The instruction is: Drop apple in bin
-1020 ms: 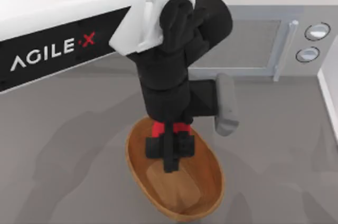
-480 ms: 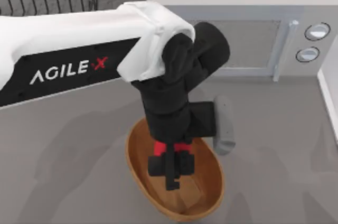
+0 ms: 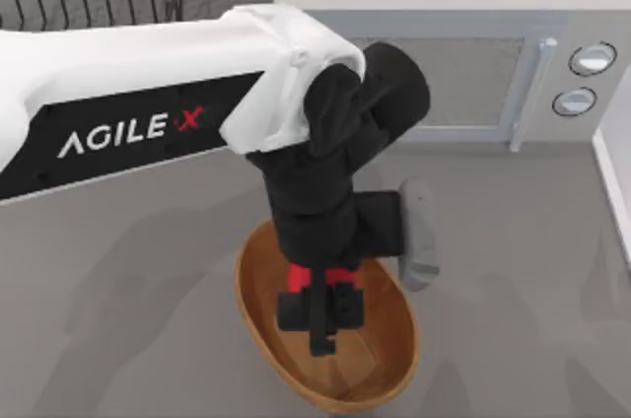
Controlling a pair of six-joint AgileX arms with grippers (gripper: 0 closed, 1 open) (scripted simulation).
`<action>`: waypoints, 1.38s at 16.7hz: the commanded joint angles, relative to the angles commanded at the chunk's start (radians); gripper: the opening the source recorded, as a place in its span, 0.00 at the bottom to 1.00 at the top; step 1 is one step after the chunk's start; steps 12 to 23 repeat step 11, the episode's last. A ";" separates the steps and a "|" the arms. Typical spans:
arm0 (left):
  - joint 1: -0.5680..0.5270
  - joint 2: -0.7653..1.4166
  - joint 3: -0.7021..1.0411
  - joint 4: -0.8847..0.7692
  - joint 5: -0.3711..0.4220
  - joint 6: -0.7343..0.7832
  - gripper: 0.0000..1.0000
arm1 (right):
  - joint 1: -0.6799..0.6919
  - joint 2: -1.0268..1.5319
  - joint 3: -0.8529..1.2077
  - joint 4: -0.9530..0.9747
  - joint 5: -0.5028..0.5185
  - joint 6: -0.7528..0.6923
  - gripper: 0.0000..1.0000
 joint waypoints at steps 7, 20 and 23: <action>0.000 0.000 0.000 0.000 0.000 0.000 1.00 | 0.000 0.000 0.000 0.000 0.000 0.000 1.00; 0.000 0.000 0.000 0.000 0.000 0.000 1.00 | 0.000 0.000 0.000 0.000 0.000 0.000 1.00; 0.000 0.000 0.000 0.000 0.000 0.000 1.00 | 0.000 0.000 0.000 0.000 0.000 0.000 1.00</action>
